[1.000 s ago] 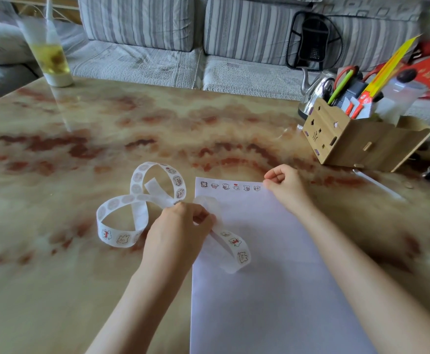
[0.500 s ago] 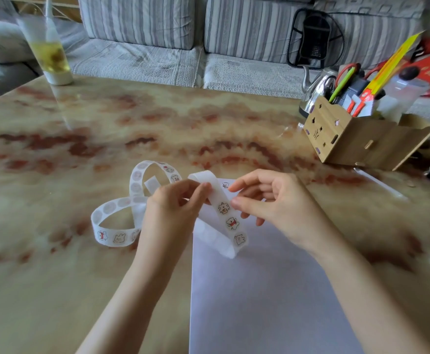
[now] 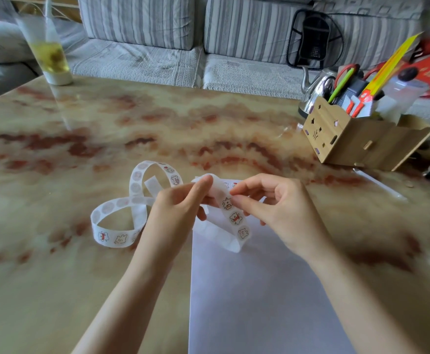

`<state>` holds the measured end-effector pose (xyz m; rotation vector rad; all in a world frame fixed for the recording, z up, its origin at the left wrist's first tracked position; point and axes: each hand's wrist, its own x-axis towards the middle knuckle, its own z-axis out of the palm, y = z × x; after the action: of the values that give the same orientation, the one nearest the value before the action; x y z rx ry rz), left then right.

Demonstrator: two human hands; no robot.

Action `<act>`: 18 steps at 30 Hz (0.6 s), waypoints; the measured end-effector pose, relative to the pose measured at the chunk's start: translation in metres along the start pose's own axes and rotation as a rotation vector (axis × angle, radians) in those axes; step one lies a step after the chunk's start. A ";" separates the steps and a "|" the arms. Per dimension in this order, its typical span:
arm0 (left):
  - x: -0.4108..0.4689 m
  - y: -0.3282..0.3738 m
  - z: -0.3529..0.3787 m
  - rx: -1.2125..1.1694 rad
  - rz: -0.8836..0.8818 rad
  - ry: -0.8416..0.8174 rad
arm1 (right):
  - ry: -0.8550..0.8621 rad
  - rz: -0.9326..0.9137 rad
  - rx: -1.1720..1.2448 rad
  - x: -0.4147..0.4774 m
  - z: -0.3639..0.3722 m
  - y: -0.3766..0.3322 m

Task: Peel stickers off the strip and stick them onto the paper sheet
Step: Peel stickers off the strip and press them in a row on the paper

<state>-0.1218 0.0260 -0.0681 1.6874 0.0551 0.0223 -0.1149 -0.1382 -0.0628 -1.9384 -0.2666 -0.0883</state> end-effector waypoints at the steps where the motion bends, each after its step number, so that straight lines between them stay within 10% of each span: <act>1: -0.001 0.001 0.000 0.000 -0.015 -0.012 | 0.013 -0.010 -0.009 0.000 0.000 0.000; 18: -0.003 0.002 0.002 0.075 -0.029 -0.033 | 0.017 -0.116 -0.072 -0.005 0.003 0.005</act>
<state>-0.1242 0.0237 -0.0665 1.7613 0.0563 -0.0297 -0.1185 -0.1381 -0.0697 -1.9915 -0.3692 -0.1935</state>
